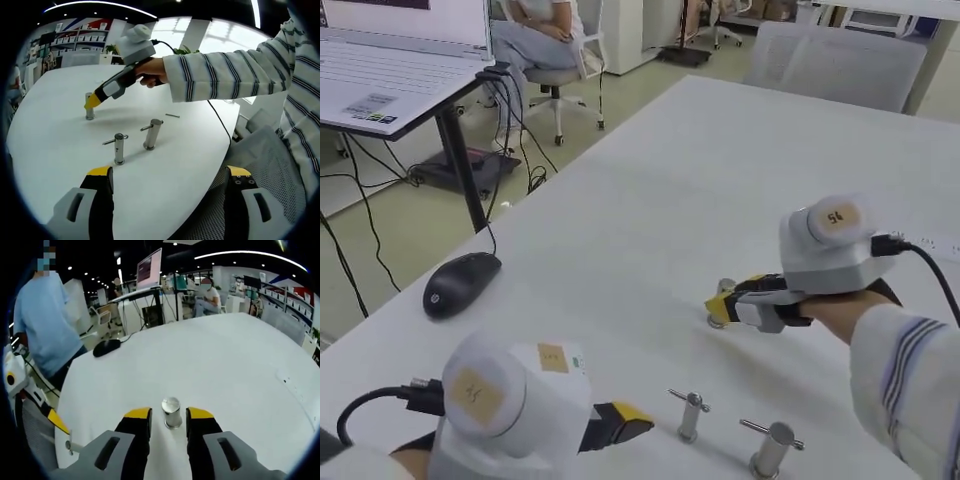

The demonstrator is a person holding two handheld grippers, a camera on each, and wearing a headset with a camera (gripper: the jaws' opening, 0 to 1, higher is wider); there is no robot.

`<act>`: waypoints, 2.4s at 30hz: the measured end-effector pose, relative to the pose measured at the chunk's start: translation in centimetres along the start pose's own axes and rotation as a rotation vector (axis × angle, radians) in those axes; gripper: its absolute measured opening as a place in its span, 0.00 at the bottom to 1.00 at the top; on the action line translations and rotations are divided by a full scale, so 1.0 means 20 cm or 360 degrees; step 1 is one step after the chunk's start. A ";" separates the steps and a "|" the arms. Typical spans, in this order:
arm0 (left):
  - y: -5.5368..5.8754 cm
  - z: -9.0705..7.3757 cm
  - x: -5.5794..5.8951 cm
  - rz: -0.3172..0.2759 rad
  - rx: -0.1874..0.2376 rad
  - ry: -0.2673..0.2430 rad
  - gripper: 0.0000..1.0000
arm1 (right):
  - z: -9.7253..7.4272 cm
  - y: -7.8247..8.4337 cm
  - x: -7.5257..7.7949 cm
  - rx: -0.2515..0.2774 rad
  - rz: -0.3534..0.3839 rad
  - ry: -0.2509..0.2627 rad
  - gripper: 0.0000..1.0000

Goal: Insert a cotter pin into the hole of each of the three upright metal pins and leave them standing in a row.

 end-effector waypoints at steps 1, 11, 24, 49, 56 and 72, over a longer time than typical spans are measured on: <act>0.00 0.00 0.00 0.0002 -0.0002 -0.0002 0.92 | 0.00 0.00 0.00 -0.0004 -0.0004 -0.0002 0.29; 0.01 -0.01 -0.02 -0.0010 0.0003 -0.0022 0.92 | 0.04 0.02 0.00 -0.0039 -0.0024 -0.0005 0.25; 0.01 -0.01 -0.04 -0.0023 0.0005 -0.0054 0.92 | 0.05 0.01 0.02 -0.0003 0.0032 0.0020 0.17; 0.01 -0.03 -0.06 -0.0018 0.0014 -0.0099 0.95 | 0.04 0.01 0.06 -0.0066 -0.0148 0.0069 0.13; 0.00 -0.02 -0.05 0.0006 0.0019 -0.0092 0.98 | -0.02 -0.01 0.05 -0.0052 -0.0169 0.0075 0.12; -0.02 -0.04 -0.02 0.0024 0.0040 -0.0088 0.99 | -0.16 -0.05 -0.01 -0.0053 -0.0245 0.0059 0.12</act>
Point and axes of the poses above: the centre of the closed fingertips' face, and the gripper's own axes: z roughly forward along the fingers, x roughly to its right, y roughly out of its underside, the point moved 6 cm from there along -z, roughly backward along the fingers, and after that the axes turned 7 degrees about -y, right-handed, at the moved point
